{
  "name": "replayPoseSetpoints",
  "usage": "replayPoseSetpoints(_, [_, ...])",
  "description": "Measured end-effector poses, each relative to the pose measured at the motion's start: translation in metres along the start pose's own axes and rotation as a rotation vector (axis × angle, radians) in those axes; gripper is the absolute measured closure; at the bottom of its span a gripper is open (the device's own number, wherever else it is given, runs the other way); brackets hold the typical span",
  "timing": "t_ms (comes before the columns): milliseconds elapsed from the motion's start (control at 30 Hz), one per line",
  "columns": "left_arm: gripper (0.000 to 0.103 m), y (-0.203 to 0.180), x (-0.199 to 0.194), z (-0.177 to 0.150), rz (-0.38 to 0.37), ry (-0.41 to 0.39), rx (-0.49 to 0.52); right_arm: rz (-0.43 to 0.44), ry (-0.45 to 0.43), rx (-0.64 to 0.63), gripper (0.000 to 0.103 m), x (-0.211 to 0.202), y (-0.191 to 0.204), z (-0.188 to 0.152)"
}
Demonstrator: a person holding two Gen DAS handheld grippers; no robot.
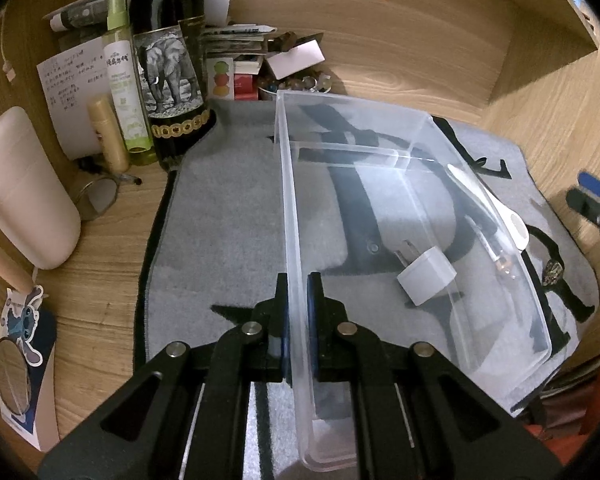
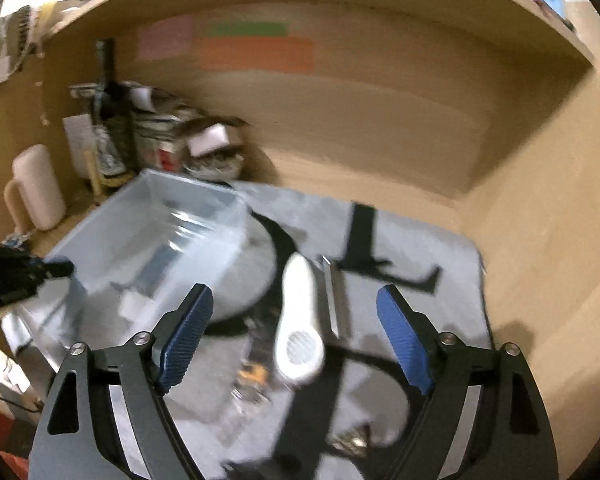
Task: Organize rigid objects
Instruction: 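Carry the adapter over the clear box and release it inside with the right gripper, then move the right gripper to the bronze cone and grasp it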
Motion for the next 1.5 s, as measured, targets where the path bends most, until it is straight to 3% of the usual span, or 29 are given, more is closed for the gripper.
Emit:
replayPoseSetpoints(300, [0.097,0.000,0.001,0.001,0.017,0.008,-0.007,-0.089,0.119,0.085,0.021,-0.002,-0.039,-0.060])
replayPoseSetpoints(600, [0.097,-0.001,0.006,0.003,0.036,0.026,-0.007,-0.090,0.236,0.150,0.021,0.005,-0.055,-0.110])
replayPoseSetpoints(800, [0.097,-0.002,0.007,0.003,0.048,0.030,-0.009,-0.055,0.243,0.179,0.023,0.012,-0.054,-0.114])
replayPoseSetpoints(967, [0.097,-0.001,0.008,0.003,0.050,0.031,-0.009,-0.063,0.227,0.195,0.059,0.013,-0.060,-0.113])
replayPoseSetpoints(1033, [0.097,-0.001,0.008,0.003,0.050,0.030,-0.009,-0.061,0.227,0.201,0.067,0.012,-0.063,-0.112])
replayPoseSetpoints(1300, [0.097,-0.001,0.008,0.003,0.046,0.029,-0.007,-0.045,0.189,0.200,0.069,0.008,-0.059,-0.103])
replayPoseSetpoints(1500, [0.097,-0.001,0.008,0.003,0.038,0.023,-0.004,-0.012,0.098,0.174,0.069,0.000,-0.047,-0.071])
Point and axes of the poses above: each gripper's, at about its wrist camera, not at the fingertips, and x roughly the way its jaws point, y to its left, z to its top, the point moved 3 cm from there along x, roughly the way its jaws point, and after that the axes turned 11 degrees about -y, right-handed, at the moved point
